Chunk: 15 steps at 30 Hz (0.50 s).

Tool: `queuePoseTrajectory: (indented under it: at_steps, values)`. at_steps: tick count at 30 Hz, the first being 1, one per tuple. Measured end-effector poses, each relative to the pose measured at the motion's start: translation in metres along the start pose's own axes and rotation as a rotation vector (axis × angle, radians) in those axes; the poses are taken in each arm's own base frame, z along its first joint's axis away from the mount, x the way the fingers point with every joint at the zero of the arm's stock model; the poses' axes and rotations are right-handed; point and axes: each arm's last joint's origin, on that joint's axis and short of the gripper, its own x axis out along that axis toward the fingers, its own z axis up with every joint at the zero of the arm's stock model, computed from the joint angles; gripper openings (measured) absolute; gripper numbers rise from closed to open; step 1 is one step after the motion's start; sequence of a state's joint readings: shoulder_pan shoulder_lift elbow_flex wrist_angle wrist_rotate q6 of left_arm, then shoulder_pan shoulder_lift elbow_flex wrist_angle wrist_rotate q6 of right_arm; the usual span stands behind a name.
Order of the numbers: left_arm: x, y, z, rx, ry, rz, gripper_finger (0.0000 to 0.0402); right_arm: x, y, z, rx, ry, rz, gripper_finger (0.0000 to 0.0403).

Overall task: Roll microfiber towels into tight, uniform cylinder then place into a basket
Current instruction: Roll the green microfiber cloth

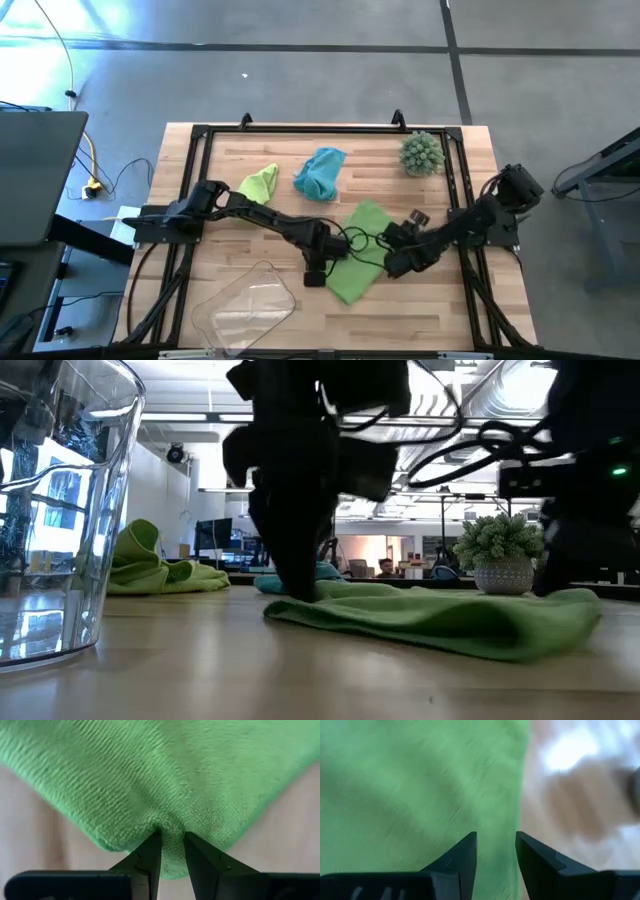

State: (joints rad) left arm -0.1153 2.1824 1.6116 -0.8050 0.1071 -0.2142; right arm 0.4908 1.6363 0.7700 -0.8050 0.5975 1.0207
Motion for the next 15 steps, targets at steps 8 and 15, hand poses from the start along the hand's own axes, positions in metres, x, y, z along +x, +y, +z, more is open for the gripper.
queuePoseTrajectory:
  at_steps: [8, 15]
  values:
    - [-0.015, -0.025, 0.012, 0.140, -0.074, -0.042, 0.0076, 0.003, -0.009, 0.020, 0.046, -0.029, -0.045, 0.0129]
    - [-0.014, -0.015, 0.012, 0.224, -0.082, 0.065, 0.0076, -0.028, 0.020, 0.024, 0.185, -0.003, 0.275, 0.0129]
